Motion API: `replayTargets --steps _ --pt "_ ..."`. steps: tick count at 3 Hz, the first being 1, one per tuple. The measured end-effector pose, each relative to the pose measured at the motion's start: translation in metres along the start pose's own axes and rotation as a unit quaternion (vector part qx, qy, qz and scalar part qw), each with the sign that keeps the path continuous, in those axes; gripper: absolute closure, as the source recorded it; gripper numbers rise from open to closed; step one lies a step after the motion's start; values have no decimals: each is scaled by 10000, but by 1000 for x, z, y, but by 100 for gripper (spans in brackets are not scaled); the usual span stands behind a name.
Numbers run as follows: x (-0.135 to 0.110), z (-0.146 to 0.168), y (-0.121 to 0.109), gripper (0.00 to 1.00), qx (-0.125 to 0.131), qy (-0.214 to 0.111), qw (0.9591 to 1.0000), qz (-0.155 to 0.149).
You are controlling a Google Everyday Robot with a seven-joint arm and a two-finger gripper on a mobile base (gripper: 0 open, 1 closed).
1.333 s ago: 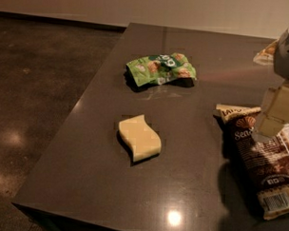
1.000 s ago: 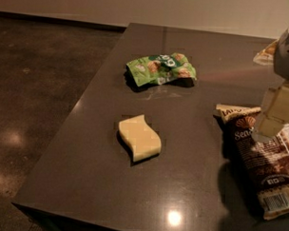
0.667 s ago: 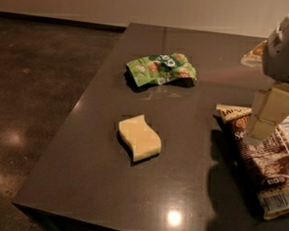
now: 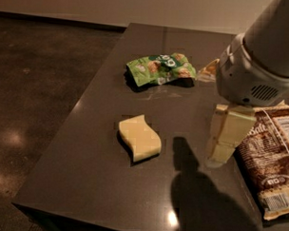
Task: Move sponge near brown chip bag
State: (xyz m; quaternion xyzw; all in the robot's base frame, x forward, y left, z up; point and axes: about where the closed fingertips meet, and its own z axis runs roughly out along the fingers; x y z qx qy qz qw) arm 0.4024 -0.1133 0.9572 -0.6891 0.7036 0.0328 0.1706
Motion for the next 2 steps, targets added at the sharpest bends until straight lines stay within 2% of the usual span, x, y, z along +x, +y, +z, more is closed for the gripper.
replayTargets --steps 1,2 --pt "-33 29 20 0 -66 -133 9995 -273" --pt "-61 62 30 0 -123 -183 9988 -445"
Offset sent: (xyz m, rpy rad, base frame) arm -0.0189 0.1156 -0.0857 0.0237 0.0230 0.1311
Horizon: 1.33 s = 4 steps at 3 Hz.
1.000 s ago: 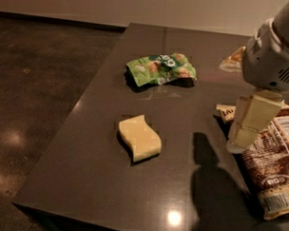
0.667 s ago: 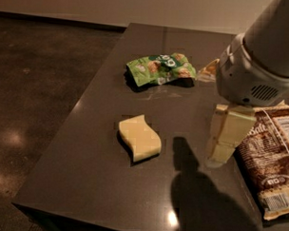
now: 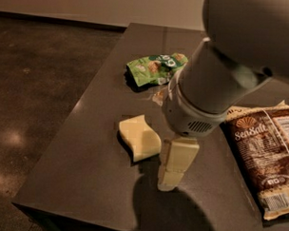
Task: Move sponge near brown chip bag
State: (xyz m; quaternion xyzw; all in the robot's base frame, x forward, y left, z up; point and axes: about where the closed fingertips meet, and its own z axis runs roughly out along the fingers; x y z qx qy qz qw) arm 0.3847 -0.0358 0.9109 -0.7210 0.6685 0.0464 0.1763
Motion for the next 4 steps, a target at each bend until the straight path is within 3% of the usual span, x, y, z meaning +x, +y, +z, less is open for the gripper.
replayTargets --steps 2,4 --pt "-35 54 -10 0 -324 -37 9994 149" --pt "-26 88 -41 0 -370 125 9982 448"
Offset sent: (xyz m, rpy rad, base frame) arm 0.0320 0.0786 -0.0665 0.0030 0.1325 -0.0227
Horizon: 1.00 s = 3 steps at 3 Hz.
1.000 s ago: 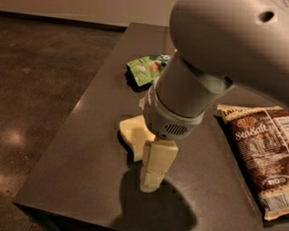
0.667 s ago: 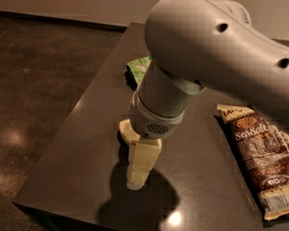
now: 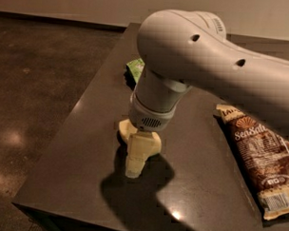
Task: Move sponge near brown chip bag
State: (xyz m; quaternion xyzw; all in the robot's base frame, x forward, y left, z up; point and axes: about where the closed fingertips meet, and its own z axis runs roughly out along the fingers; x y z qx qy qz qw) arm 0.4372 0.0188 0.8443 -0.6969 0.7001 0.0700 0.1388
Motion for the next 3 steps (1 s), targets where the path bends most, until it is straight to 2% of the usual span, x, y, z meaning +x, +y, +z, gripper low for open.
replayTargets --steps 1,3 --pt "7 3 -12 17 56 27 9999 111" --pt "29 -9 -26 64 80 9 9996 285"
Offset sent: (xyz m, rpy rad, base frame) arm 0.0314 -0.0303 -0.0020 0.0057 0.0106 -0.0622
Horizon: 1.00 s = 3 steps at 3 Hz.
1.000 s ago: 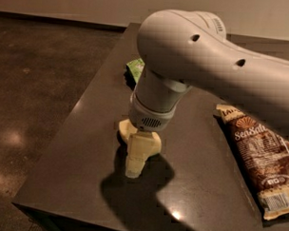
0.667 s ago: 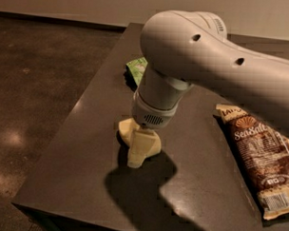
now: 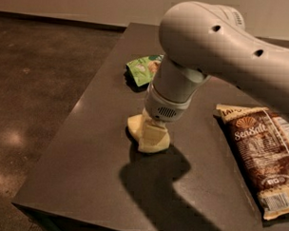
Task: Move sponge near brown chip bag
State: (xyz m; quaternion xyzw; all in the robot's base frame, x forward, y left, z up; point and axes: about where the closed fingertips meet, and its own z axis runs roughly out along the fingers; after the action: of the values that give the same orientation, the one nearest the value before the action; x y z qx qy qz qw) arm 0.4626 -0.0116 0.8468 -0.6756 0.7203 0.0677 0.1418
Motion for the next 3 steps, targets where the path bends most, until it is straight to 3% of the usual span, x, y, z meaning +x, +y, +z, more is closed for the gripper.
replayTargets --steps 1,2,3 --pt "17 -10 -12 86 61 27 9999 145" --pt "33 -19 -23 100 150 75 9995 272" --pt "49 -33 -41 100 342 105 9985 424"
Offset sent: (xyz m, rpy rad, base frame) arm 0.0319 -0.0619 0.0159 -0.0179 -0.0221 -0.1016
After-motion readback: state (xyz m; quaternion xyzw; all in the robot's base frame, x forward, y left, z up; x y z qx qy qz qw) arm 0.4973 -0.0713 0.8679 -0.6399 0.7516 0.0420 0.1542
